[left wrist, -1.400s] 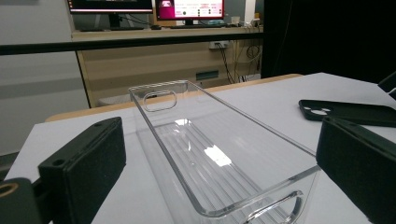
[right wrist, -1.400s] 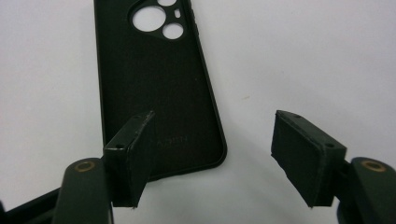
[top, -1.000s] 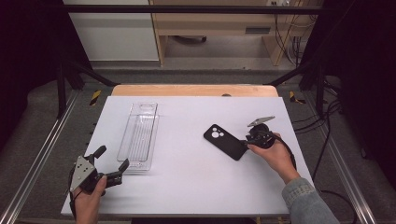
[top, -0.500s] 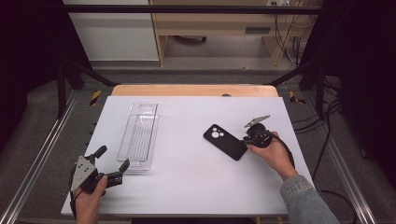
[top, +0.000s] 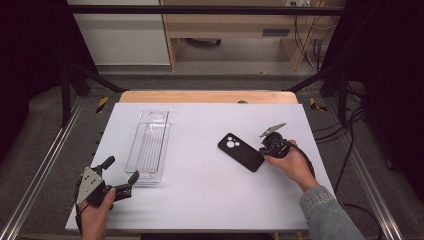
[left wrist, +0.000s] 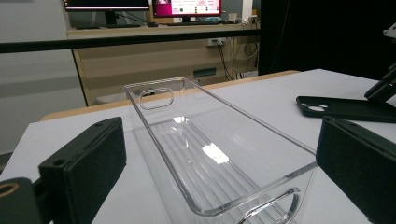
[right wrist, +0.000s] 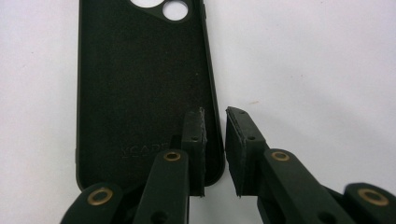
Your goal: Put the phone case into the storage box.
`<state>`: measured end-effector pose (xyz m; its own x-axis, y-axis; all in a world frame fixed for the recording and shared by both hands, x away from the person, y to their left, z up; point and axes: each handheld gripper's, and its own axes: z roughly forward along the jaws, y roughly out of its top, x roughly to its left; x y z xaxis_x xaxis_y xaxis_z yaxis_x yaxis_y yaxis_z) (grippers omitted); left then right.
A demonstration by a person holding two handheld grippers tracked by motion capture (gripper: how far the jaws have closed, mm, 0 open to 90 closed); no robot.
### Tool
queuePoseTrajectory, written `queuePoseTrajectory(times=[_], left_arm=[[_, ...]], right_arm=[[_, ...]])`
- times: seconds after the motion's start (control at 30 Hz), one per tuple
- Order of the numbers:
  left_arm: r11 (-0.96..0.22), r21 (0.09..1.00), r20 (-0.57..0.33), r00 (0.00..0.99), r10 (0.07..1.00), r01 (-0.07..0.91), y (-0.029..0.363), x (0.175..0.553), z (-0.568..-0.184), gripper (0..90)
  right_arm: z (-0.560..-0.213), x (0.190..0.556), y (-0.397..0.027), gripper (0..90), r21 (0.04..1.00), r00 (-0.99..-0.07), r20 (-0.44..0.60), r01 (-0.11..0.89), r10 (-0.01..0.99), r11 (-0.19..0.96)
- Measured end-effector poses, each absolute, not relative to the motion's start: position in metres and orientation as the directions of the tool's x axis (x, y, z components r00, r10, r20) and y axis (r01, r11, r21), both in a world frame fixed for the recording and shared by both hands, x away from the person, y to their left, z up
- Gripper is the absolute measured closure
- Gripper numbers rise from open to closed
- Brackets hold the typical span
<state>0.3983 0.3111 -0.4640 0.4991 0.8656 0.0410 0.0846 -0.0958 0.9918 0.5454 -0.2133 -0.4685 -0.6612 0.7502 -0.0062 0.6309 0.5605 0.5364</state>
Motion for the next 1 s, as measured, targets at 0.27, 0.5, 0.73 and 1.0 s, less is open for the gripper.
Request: queuePoseTrajectory(times=[0.27,0.5,0.73,1.0], left_arm=[[-0.097,0.992,0.042,0.501,0.864,0.085,0.3103,0.3980,-0.4639,1.2],[-0.100,0.991,0.044,0.502,0.864,0.085,0.3104,0.3979,-0.4638,1.2],[-0.099,0.992,0.044,0.501,0.865,0.085,0.3104,0.3981,-0.4640,1.3],[-0.100,0.991,0.045,0.500,0.865,0.084,0.3109,0.3981,-0.4637,1.3]], right_arm=[[-0.4702,0.5475,-0.2142,79.2,0.525,-0.666,0.002,0.636,0.746,0.566],[-0.4710,0.5480,-0.2145,81.0,0.516,-0.666,0.008,0.642,0.746,0.567],[-0.4699,0.5498,-0.2133,82.1,0.502,-0.677,-0.003,0.636,0.736,0.587],[-0.4681,0.5538,-0.2107,81.7,0.474,-0.686,-0.002,0.640,0.728,0.605]])
